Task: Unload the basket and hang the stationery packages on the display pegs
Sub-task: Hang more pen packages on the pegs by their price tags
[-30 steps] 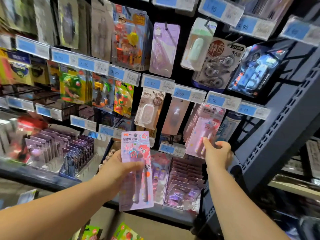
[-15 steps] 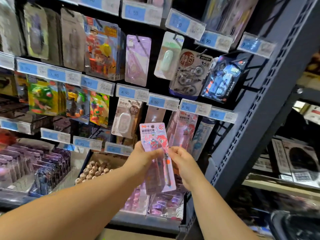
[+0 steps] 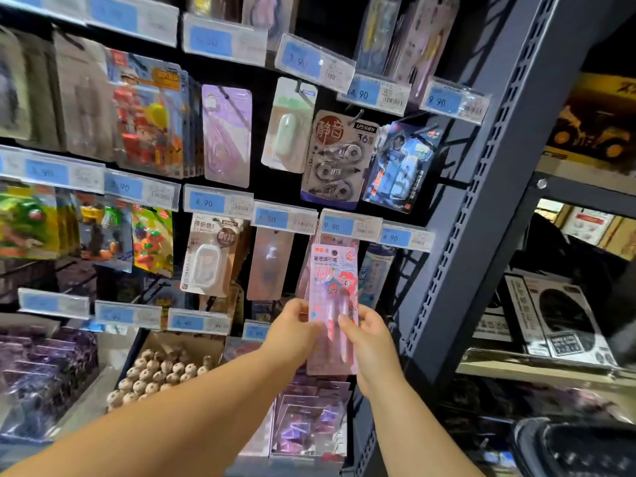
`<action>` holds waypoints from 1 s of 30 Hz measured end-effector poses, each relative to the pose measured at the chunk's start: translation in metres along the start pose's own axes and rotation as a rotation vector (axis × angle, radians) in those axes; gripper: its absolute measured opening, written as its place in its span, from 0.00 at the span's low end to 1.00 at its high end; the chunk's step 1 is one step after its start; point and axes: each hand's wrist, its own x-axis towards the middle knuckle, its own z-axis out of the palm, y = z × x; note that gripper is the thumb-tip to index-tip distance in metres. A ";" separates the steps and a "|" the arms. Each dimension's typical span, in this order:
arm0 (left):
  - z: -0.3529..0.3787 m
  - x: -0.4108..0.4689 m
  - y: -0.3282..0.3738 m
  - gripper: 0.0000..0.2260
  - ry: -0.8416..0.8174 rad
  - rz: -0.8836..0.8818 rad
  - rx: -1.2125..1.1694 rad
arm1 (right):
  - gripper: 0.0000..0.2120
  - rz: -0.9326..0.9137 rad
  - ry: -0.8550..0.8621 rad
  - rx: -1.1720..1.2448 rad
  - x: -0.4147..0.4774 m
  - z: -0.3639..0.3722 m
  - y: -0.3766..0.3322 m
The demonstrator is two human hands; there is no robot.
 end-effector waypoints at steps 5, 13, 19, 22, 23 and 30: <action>0.004 0.003 -0.007 0.05 0.072 0.073 0.096 | 0.12 -0.043 0.068 0.037 0.007 0.003 0.007; 0.003 0.021 -0.002 0.06 0.112 0.124 0.195 | 0.14 -0.102 0.159 0.042 0.021 0.010 0.011; 0.004 0.034 0.001 0.04 0.128 0.141 0.238 | 0.13 -0.144 0.214 0.005 0.033 0.017 0.011; 0.004 0.041 0.003 0.05 0.124 0.171 0.250 | 0.13 -0.163 0.243 0.010 0.037 0.020 0.013; 0.005 0.043 0.003 0.06 0.121 0.184 0.253 | 0.13 -0.164 0.252 0.020 0.038 0.020 0.014; 0.006 0.046 -0.004 0.06 0.083 0.201 0.292 | 0.15 -0.170 0.270 0.025 0.041 0.020 0.027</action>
